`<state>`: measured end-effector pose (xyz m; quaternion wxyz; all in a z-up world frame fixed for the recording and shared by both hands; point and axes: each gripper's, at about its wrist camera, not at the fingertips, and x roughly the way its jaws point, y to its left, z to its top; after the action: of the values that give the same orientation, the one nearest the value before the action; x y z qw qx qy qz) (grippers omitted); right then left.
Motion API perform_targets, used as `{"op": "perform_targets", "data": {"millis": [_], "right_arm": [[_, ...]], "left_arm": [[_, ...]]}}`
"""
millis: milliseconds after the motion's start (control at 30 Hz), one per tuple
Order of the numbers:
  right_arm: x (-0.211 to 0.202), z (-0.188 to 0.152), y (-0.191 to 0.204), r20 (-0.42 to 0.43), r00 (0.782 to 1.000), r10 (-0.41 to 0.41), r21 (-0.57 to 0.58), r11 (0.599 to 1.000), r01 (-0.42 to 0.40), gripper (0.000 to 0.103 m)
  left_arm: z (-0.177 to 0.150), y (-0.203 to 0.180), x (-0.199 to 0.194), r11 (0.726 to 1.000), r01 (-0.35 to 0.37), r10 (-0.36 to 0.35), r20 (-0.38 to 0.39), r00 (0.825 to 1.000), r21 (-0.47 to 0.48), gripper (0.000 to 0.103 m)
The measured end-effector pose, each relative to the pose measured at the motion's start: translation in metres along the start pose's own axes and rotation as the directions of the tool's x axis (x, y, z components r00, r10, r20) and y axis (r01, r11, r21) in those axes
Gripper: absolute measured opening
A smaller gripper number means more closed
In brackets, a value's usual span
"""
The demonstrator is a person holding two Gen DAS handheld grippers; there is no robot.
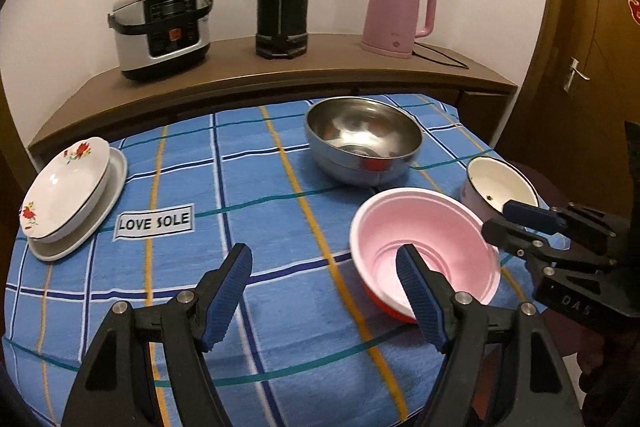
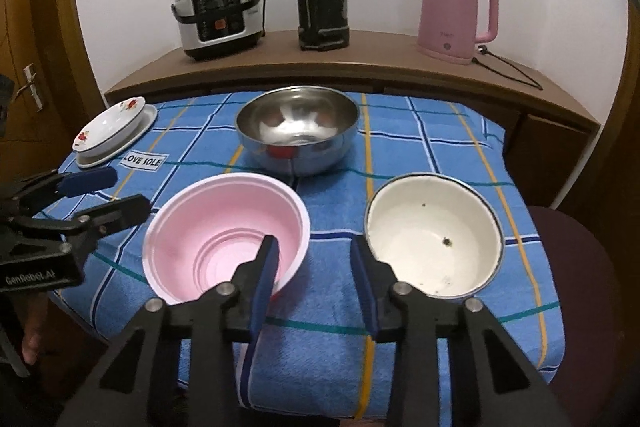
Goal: Organize plates and bowls
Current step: 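Move both grippers to the rim of the pink bowl, then grasp the pink bowl rim with the left gripper and lift it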
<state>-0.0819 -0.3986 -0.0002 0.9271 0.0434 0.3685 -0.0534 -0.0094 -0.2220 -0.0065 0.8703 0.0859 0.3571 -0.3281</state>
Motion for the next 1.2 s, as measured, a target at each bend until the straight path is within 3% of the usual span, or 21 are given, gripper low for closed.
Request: {"op": "perform_targets", "data": {"millis": [167,233,333,400,533,1200], "right_arm": [[0.008,-0.002,0.002,-0.016,1.0,0.021,-0.002,1.0,-0.021,0.026],[0.012,-0.003,0.004,-0.022,0.999,0.028,-0.007,1.0,-0.028,0.023],[0.016,-0.004,0.008,-0.026,0.999,0.039,-0.012,0.999,-0.039,0.019],[0.016,-0.003,0.008,-0.019,0.999,0.051,-0.009,0.999,-0.051,0.015],[0.016,-0.002,0.009,-0.006,0.998,0.061,-0.007,0.998,-0.061,0.01],[0.001,0.024,0.009,0.054,0.996,0.064,-0.021,0.998,-0.063,0.011]], "left_arm": [[-0.002,-0.009,0.007,1.0,-0.002,0.002,0.001,1.0,0.029,0.076],[-0.002,-0.011,0.01,0.999,0.0,0.0,-0.009,1.0,0.034,0.07],[-0.004,-0.01,0.017,1.0,0.016,-0.015,-0.035,0.999,0.025,0.053],[-0.005,-0.01,0.022,1.0,0.022,-0.021,-0.054,0.998,0.022,0.029],[-0.007,-0.009,0.029,0.998,0.065,-0.065,-0.084,0.994,-0.001,0.016],[0.018,-0.005,0.014,0.998,0.057,-0.057,-0.022,0.998,-0.021,0.016]]}}
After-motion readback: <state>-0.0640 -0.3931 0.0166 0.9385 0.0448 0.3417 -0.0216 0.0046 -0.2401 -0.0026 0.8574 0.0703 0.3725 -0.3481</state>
